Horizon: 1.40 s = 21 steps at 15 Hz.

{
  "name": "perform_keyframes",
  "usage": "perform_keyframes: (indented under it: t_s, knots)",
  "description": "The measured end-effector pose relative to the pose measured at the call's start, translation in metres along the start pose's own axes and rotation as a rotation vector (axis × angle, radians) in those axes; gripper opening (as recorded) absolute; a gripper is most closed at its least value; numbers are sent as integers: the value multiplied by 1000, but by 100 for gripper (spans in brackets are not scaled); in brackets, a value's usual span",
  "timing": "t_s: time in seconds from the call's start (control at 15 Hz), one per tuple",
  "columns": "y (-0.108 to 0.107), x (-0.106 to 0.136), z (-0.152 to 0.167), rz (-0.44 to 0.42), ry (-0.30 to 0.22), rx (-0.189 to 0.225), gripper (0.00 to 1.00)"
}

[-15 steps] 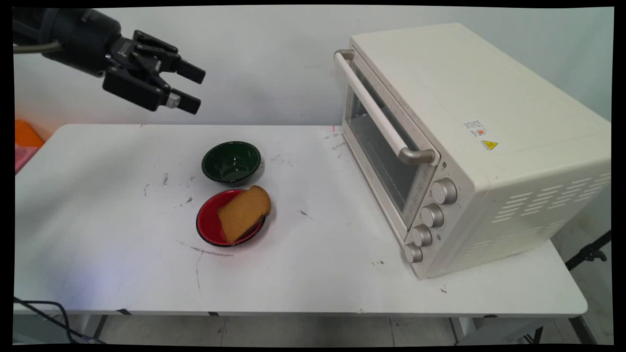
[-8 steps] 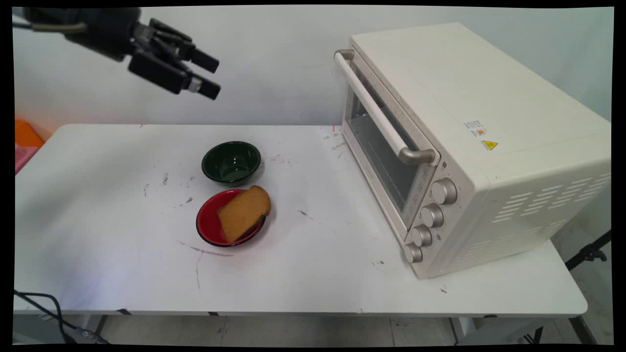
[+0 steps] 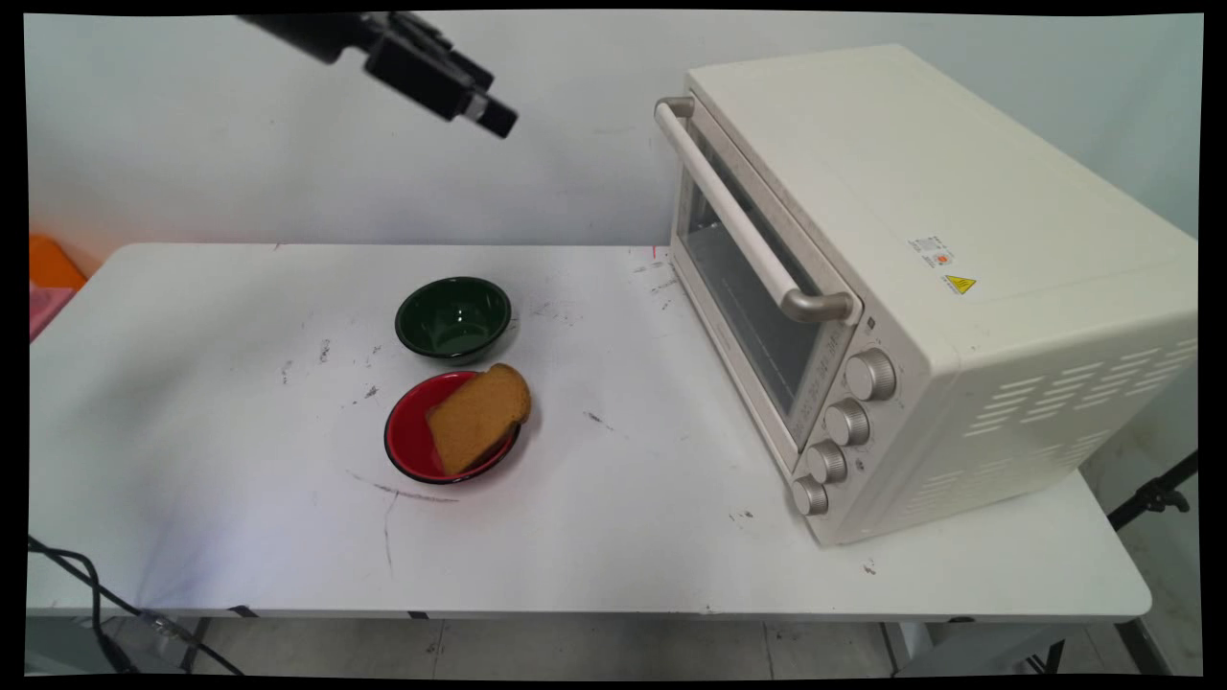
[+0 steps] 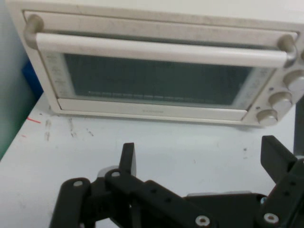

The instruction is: Open the oven

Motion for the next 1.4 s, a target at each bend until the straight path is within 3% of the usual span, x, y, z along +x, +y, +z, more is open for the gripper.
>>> perform_keyframes:
  t_s: [0.6,0.93,1.4]
  knots:
    - [-5,59,61,-6,-70,45,100]
    - [-5,98,101,21,-94,43,100]
    - [-7,126,141,57,-137,26,100]
